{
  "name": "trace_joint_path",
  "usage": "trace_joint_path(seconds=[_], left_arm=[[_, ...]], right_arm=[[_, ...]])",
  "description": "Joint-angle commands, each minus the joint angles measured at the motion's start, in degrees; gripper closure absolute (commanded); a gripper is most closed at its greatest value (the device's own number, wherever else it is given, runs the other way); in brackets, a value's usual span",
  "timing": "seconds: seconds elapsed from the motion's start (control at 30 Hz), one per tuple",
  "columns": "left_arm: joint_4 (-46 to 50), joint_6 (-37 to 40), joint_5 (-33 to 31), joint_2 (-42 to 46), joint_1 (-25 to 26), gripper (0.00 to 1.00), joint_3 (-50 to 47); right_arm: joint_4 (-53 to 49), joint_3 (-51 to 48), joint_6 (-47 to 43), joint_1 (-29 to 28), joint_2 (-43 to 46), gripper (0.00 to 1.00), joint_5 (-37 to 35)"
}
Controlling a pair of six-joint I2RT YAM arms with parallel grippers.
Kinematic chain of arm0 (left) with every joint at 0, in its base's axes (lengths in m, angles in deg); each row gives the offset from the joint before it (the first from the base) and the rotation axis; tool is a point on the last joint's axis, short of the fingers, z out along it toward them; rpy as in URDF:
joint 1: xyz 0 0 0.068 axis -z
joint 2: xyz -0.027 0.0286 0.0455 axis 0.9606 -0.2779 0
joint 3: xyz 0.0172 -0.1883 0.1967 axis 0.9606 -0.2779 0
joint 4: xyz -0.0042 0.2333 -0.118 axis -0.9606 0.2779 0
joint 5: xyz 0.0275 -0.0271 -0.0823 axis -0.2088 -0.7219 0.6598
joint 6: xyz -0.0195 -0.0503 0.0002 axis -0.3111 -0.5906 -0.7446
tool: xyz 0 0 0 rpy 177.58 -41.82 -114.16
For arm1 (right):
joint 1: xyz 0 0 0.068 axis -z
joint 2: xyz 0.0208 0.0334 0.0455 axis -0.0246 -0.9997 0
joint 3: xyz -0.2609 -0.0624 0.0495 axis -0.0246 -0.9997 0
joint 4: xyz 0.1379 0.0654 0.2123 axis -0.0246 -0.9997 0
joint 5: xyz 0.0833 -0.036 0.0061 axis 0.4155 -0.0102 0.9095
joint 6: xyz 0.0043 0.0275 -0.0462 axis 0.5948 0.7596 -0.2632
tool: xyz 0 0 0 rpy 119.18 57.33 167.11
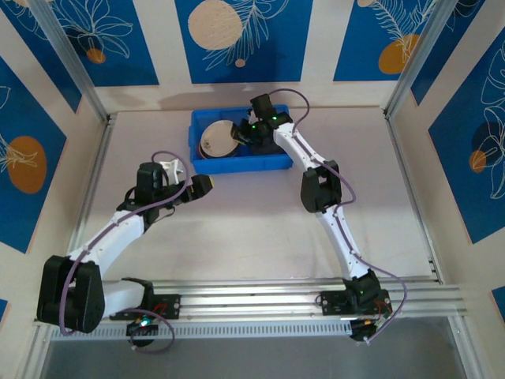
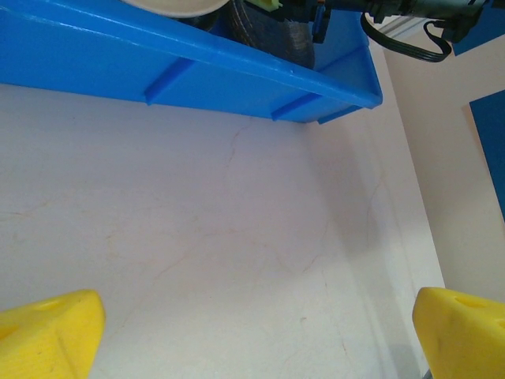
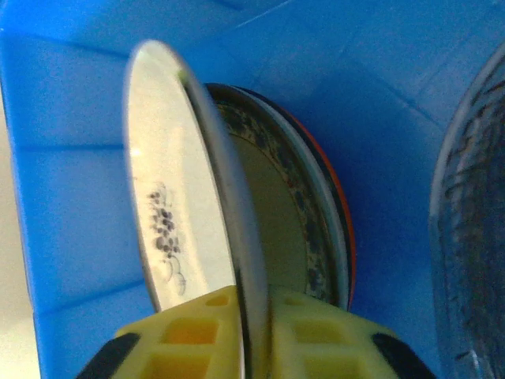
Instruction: Place the plates into the plastic bin on the countertop
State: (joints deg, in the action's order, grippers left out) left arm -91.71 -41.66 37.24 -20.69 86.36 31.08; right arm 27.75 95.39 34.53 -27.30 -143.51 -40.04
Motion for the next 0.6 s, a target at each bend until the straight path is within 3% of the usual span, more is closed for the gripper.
trace_joint_path(seconds=[0.0, 0.1, 0.4, 0.57], left_arm=[[-0.1, -0.1, -0.5, 0.0, -0.4, 0.00, -0.8], [-0.5, -0.2, -0.3, -0.1, -0.4, 0.00, -0.6], [-1.4, -0.4, -0.1, -0.9, -0.4, 0.00, -0.3], [-2.4, -0.9, 0.2, -1.8, -0.4, 0.00, -0.1]], right_arm=[[-0.6, 2.7, 0.0, -0.7, -0.6, 0.76, 0.4], [-2.3, 3.9, -1.1, -0.8, -0.4, 0.69, -0.7], [-8.4, 2.3, -7.0, -0.7, 4.7, 0.68, -9.0], [-9.7, 1.1, -7.6, -0.3, 5.5, 0.68, -9.6]])
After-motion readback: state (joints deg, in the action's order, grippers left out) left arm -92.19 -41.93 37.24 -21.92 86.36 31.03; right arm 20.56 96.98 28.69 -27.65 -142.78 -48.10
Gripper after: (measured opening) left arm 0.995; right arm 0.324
